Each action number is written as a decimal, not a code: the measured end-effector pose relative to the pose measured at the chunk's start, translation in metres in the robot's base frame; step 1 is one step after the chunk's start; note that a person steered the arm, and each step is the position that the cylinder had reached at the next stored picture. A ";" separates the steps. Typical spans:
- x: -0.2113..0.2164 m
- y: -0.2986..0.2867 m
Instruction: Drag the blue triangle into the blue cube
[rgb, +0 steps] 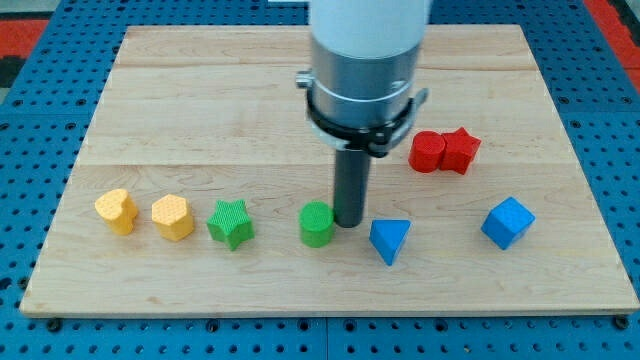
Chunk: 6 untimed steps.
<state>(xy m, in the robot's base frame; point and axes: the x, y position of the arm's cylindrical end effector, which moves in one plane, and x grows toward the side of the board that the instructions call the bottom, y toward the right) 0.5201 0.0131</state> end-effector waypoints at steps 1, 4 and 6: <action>0.002 -0.044; 0.053 0.079; 0.074 0.101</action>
<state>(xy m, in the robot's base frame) 0.5944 0.1141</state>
